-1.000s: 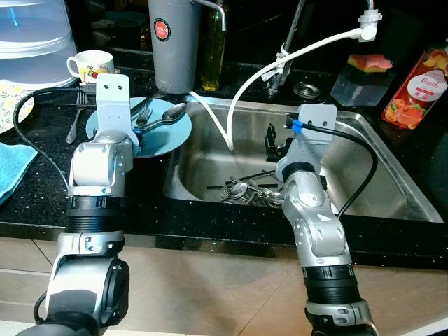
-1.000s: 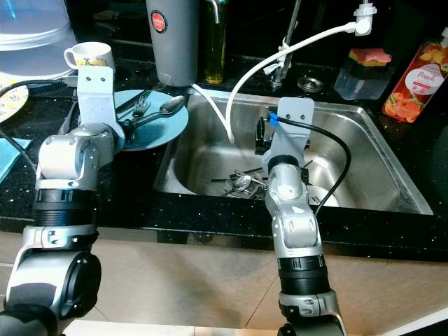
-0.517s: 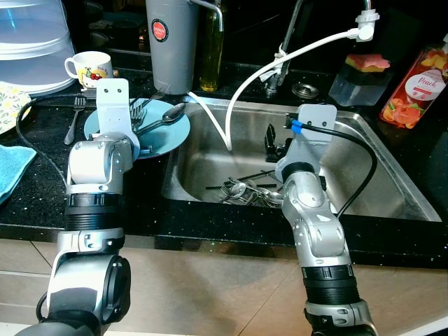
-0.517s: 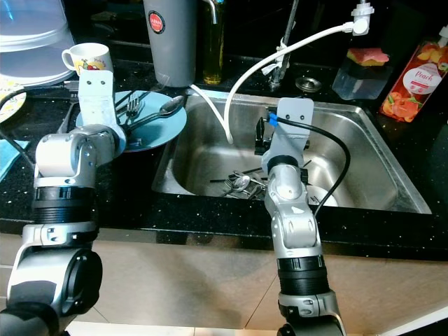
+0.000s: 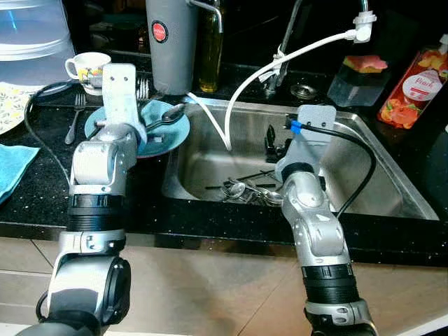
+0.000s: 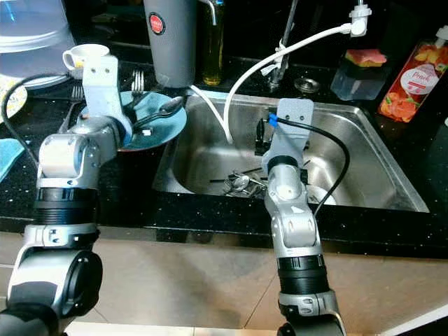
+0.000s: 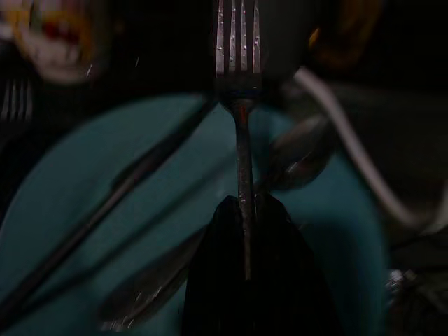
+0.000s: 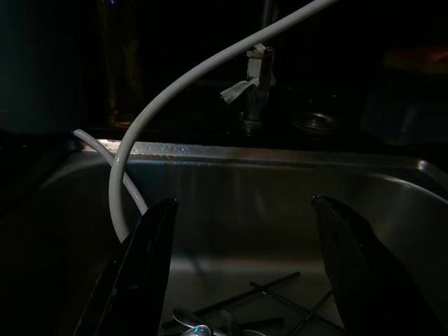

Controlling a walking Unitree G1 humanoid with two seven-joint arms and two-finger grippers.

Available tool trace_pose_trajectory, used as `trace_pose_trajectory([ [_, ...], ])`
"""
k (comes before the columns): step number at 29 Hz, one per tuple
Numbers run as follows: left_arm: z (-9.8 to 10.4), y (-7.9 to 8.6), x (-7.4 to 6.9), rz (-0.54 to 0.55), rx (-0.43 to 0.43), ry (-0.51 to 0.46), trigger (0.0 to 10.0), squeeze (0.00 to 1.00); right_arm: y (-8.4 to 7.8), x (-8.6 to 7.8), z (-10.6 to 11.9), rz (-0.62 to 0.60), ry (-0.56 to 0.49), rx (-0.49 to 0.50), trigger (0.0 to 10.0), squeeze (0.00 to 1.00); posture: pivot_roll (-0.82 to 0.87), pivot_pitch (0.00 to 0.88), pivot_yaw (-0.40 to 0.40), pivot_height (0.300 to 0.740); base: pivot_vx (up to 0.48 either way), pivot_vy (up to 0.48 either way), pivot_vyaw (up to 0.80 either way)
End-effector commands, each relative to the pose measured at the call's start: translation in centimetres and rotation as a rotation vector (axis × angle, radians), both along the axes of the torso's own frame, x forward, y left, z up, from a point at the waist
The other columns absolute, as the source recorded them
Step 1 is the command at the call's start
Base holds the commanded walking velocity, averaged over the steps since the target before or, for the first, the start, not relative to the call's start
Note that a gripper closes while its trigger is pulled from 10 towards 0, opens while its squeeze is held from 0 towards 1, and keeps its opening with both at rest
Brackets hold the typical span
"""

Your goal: Kitchen organization

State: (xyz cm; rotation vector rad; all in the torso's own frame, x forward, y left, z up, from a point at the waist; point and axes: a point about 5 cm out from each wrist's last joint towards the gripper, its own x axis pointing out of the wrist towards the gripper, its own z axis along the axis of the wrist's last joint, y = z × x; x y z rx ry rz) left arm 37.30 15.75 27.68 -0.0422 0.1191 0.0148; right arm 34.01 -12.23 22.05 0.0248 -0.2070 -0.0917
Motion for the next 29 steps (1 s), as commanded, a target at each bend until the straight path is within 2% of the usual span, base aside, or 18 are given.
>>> trace_pose_trajectory([
  [1, 0.7, -1.0, -0.1, -0.068, -0.08, -0.023, 10.0, 0.0, 0.0, 0.2, 0.0, -0.001, 0.0, 0.002, 10.0, 0.0, 0.21, 0.003, -0.062, 0.74, 0.0, 0.0, 0.0],
  [3, 0.6, -1.4, 0.0, -0.124, -0.244, 0.03, 10.0, 0.0, -0.1, 0.1, 0.2, -0.007, -0.005, 0.01, 10.0, 0.0, 0.21, 0.009, -0.067, 0.74, 0.0, 0.0, 0.0],
  [6, 1.0, -1.3, 0.1, -0.14, -0.259, -0.001, 10.0, 0.0, -0.1, 0.1, 0.1, -0.011, -0.004, 0.015, 10.0, 0.0, 0.21, 0.008, -0.065, 0.74, 0.0, 0.0, 0.0],
  [7, 1.4, -1.5, 0.0, -0.175, -0.308, -0.022, 10.0, 0.0, -0.2, 0.0, -0.2, -0.011, 0.003, 0.008, 10.0, 0.0, 0.21, 0.007, -0.053, 0.74, 0.0, 0.0, 0.0],
  [9, 1.7, -1.6, 0.0, -0.188, -0.307, -0.039, 10.0, 0.0, -0.2, 0.0, -0.3, -0.011, 0.006, 0.005, 10.0, 0.0, 0.21, 0.007, -0.053, 0.74, 0.0, 0.0, 0.0],
  [12, 1.3, -3.2, -0.5, -0.268, -0.148, -0.045, 10.0, 0.0, -0.6, 0.0, -0.1, -0.02, 0.0, 0.009, 10.0, 0.0, 0.22, 0.021, -0.068, 0.74, 0.0, 0.0, 0.0],
  [13, 1.3, -3.2, -0.5, -0.268, -0.148, -0.045, 10.0, 0.0, -0.6, 0.0, -0.1, -0.02, 0.0, 0.009, 10.0, 0.0, 0.22, 0.021, -0.068, 0.74, 0.0, 0.0, 0.0],
  [14, 0.3, -4.7, -1.3, -0.37, 0.027, -0.024, 10.0, 0.0, -0.4, 0.1, 0.0, -0.021, 0.002, 0.016, 10.0, 0.0, 0.22, 0.027, -0.079, 0.74, 0.0, 0.0, 0.0],
  [15, -0.3, -5.2, -1.6, -0.406, 0.09, -0.008, 10.0, 0.0, -0.3, 0.1, 0.0, -0.018, 0.003, 0.018, 10.0, 0.0, 0.22, 0.029, -0.083, 0.74, 0.0, 0.0, 0.0],
  [16, -0.3, -5.2, -1.6, -0.406, 0.09, -0.008, 10.0, 0.0, -0.3, 0.1, 0.0, -0.018, 0.003, 0.018, 10.0, 0.0, 0.22, 0.029, -0.083, 0.74, 0.0, 0.0, 0.0],
  [17, -1.4, -5.6, -1.9, -0.44, 0.167, 0.038, 10.0, 0.0, -0.1, 0.2, 0.0, -0.008, 0.002, 0.018, 10.0, 0.0, 0.22, 0.03, -0.086, 0.74, 0.0, 0.0, 0.0],
  [18, -1.4, -5.6, -1.9, -0.44, 0.167, 0.038, 10.0, 0.0, -0.1, 0.2, 0.0, -0.008, 0.002, 0.018, 10.0, 0.0, 0.22, 0.03, -0.086, 0.74, 0.0, 0.0, 0.0],
  [22, -2.8, -5.7, -2.1, -0.482, 0.256, 0.079, 10.0, 0.0, 0.4, 0.3, 0.2, 0.016, -0.003, 0.008, 10.0, 0.0, 0.23, 0.033, -0.082, 0.74, 0.0, 0.0, 0.0],
  [23, -2.9, -5.8, -2.1, -0.492, 0.261, 0.083, 10.0, 0.19, 0.3, 0.3, 0.2, 0.015, -0.004, 0.008, 10.0, 0.0, 0.23, 0.033, -0.082, 0.74, 0.0, 0.0, 0.0],
  [24, -3.1, -5.9, -2.1, -0.496, 0.26, 0.096, 10.0, 0.52, 0.3, 0.4, 0.2, 0.012, -0.004, 0.009, 10.0, 0.0, 0.23, 0.034, -0.085, 0.74, 0.0, 0.0, 0.0],
  [25, -3.1, -5.9, -2.1, -0.496, 0.26, 0.096, 10.0, 0.52, 0.3, 0.4, 0.2, 0.012, -0.004, 0.009, 10.0, 0.0, 0.23, 0.034, -0.085, 0.74, 0.0, 0.0, 0.0],
  [26, -3.4, -5.9, -2.1, -0.504, 0.263, 0.111, 10.0, 1.0, 0.2, 0.4, 0.3, 0.009, -0.006, 0.012, 10.0, 0.0, 0.23, 0.034, -0.085, 0.74, 0.0, 0.0, 0.0],
  [29, -3.7, -6.1, -2.2, -0.523, 0.272, 0.117, 10.0, 1.0, 0.1, 0.3, 0.4, 0.004, -0.009, 0.012, 10.0, 0.0, 0.21, 0.031, -0.087, 0.74, 0.0, 0.0, 0.0],
])
